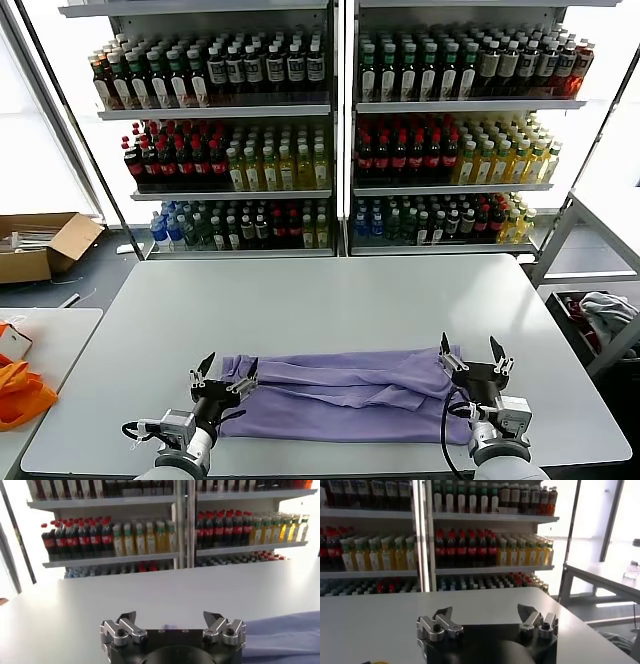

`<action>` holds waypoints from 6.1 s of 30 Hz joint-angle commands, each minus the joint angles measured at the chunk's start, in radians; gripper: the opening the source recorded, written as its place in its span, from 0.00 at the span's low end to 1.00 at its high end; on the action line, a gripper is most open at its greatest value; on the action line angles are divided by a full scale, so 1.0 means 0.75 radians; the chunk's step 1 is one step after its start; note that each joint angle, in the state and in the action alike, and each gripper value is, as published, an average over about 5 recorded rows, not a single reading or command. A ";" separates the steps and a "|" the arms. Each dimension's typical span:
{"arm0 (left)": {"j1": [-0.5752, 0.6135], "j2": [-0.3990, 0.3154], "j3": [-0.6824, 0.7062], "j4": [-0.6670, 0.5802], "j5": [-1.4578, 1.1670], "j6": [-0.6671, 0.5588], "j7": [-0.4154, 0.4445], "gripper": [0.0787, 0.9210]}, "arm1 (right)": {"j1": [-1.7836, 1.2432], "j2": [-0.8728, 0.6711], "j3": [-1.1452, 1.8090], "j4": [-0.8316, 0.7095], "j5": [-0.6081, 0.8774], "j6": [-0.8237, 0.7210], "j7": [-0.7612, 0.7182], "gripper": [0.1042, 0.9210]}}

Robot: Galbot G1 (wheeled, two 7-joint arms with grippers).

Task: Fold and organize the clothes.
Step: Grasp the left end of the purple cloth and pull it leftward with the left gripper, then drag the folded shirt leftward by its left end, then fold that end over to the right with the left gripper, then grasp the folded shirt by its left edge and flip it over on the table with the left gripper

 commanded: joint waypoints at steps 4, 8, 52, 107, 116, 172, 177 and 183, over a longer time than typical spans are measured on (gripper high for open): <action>0.000 -0.038 -0.031 0.124 -0.077 0.014 -0.012 0.88 | -0.004 -0.001 -0.014 0.018 0.000 0.020 0.003 0.88; -0.008 -0.037 -0.037 0.162 -0.086 0.011 -0.008 0.88 | -0.009 0.001 -0.018 0.017 -0.001 0.022 0.003 0.88; -0.162 0.736 -0.738 0.447 -0.307 -0.048 0.113 0.03 | 0.060 0.003 -0.051 0.002 0.004 0.012 0.003 0.88; -0.225 0.044 0.189 0.162 -0.009 0.095 0.114 0.03 | -0.088 0.129 -0.140 0.085 -0.120 0.062 0.003 0.88; -0.063 0.062 0.281 0.031 -0.098 0.054 0.117 0.20 | -0.089 0.133 -0.144 0.081 -0.117 0.074 0.005 0.88; -0.221 0.328 -0.189 0.436 -0.499 -0.008 0.147 0.88 | -0.062 0.102 -0.189 0.051 -0.102 0.059 0.031 0.88; -0.223 0.336 -0.181 0.454 -0.492 -0.010 0.158 0.88 | -0.066 0.105 -0.191 0.050 -0.106 0.061 0.030 0.88; -0.209 0.330 -0.177 0.441 -0.495 -0.004 0.173 0.87 | -0.050 0.106 -0.196 0.044 -0.107 0.058 0.029 0.88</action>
